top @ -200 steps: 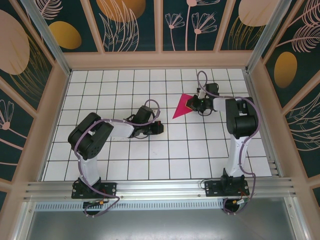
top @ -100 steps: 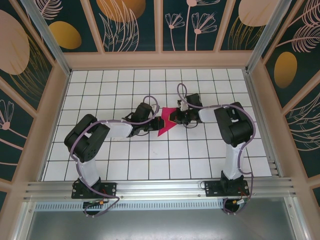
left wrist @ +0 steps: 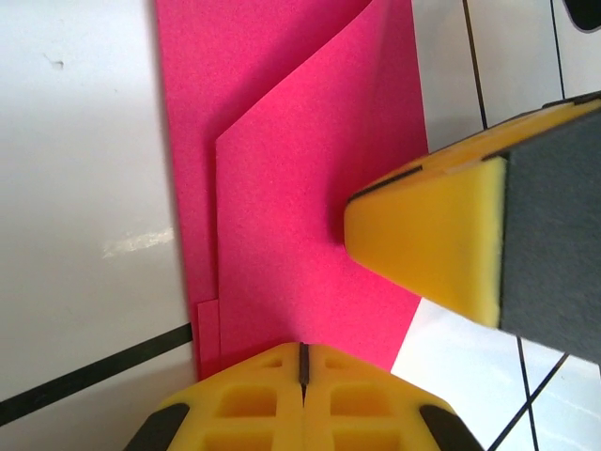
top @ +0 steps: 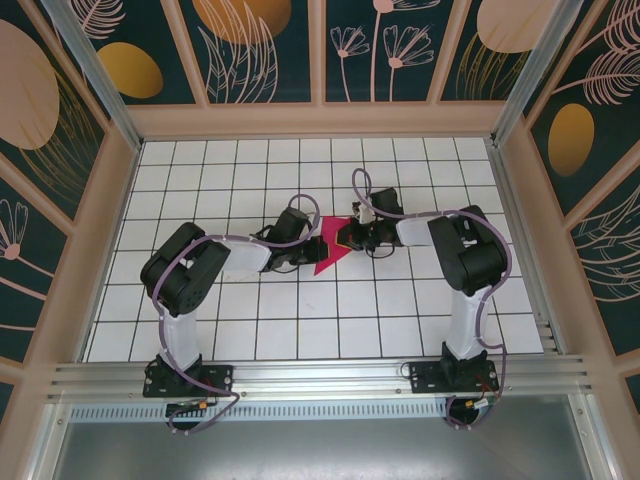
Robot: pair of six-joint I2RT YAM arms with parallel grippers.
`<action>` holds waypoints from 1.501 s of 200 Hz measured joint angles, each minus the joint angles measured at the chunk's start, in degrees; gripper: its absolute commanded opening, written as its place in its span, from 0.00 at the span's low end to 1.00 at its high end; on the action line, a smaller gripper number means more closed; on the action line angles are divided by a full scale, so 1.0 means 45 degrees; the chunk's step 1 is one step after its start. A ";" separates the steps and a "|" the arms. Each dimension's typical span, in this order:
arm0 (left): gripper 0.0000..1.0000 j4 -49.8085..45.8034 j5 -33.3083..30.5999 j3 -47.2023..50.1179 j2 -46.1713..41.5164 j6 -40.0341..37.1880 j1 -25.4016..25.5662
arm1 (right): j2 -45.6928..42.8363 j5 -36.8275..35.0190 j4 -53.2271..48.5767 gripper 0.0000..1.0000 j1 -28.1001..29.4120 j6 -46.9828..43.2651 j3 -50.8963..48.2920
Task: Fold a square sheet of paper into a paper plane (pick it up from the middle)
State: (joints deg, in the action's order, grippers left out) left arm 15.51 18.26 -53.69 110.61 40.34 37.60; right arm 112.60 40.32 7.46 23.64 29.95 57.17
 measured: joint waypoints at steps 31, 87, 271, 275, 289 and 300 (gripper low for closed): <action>0.00 -0.0087 -0.0087 -0.0024 -0.0019 0.0000 0.0005 | 0.0000 0.0131 -0.0068 0.00 0.0034 -0.0219 0.0024; 0.00 -0.0408 -0.0078 -0.0160 -0.0019 0.0000 0.0005 | 0.0583 -0.0141 -0.0879 0.00 0.0117 -0.0539 0.0952; 0.00 -0.0505 0.0126 0.0121 -0.0219 -0.0044 -0.0024 | 0.1690 -0.1598 -0.1841 0.00 -0.1661 -0.0350 0.3356; 0.00 -0.0505 0.0131 0.0121 -0.0219 -0.0044 -0.0024 | 0.1603 -0.1627 -0.1802 0.00 -0.1651 -0.0355 0.3288; 0.00 -0.0510 0.0131 0.0121 -0.0219 -0.0044 -0.0024 | 0.1234 -0.1632 -0.1671 0.00 -0.1574 -0.0398 0.2968; 0.00 -0.0520 0.0131 0.0117 -0.0219 -0.0049 -0.0024 | 0.0860 -0.1622 -0.1593 0.00 -0.1399 -0.0461 0.2671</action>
State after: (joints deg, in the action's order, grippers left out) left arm 13.17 18.85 -53.17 109.62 40.12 37.50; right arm 116.46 33.01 0.30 17.34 27.88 69.19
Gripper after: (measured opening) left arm 0.068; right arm 0.055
